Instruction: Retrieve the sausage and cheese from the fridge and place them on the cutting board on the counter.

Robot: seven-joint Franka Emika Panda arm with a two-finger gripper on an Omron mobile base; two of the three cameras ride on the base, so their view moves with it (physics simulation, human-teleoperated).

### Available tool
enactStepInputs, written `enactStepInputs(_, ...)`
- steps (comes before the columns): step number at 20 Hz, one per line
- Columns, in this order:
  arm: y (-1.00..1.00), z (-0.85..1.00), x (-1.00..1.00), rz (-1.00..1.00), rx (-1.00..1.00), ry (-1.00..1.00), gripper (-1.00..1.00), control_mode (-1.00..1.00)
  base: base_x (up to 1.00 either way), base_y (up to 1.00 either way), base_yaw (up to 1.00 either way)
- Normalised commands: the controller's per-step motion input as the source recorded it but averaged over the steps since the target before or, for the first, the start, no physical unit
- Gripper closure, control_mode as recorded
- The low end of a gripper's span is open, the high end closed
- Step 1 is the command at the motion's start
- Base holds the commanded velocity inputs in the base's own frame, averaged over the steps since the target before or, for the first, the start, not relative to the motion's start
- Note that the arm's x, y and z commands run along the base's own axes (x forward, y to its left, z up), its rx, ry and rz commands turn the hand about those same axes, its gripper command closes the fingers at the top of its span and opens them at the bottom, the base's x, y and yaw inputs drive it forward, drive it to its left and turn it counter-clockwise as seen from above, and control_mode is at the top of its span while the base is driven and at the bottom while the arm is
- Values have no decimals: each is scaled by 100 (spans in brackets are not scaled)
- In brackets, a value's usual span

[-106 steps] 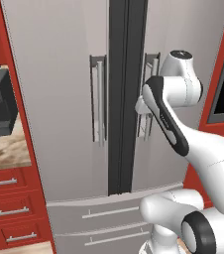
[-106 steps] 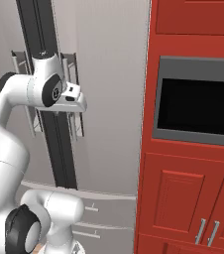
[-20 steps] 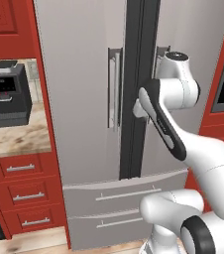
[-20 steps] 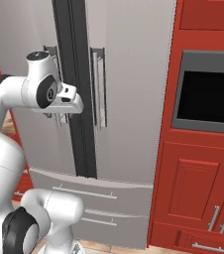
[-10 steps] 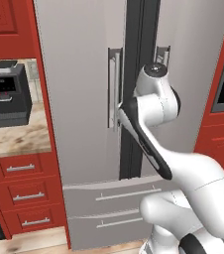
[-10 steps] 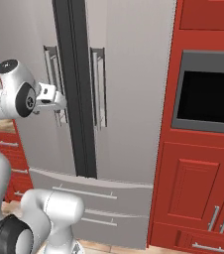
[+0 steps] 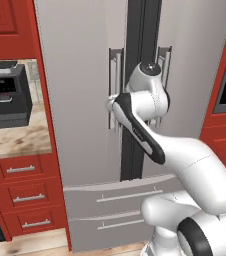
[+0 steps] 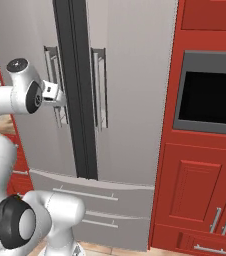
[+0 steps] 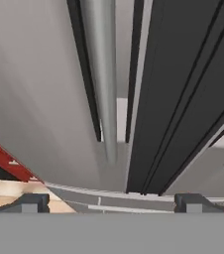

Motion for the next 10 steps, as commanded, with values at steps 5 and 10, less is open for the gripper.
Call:
enactStepInputs(5,29,1,29,-2,-1,-3,-100,-100,0,0,0)
enactStepInputs(10,11,-3,33,-1,0,-9,-100,-100,0,0,0)
